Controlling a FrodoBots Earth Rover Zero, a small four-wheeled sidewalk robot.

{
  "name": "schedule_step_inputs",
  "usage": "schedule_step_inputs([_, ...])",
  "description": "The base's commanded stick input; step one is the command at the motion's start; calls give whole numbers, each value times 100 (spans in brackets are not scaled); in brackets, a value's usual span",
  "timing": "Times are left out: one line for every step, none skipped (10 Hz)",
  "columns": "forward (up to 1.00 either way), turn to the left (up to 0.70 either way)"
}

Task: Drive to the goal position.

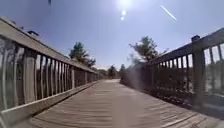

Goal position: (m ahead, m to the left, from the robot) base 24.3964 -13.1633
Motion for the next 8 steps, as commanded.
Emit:
schedule_step_inputs([70, 14])
schedule_step_inputs([70, 14])
schedule_step_inputs([70, 14])
schedule_step_inputs([70, 14])
schedule_step_inputs([70, 4])
schedule_step_inputs([70, 0])
schedule_step_inputs([70, 0])
schedule_step_inputs([70, 0])
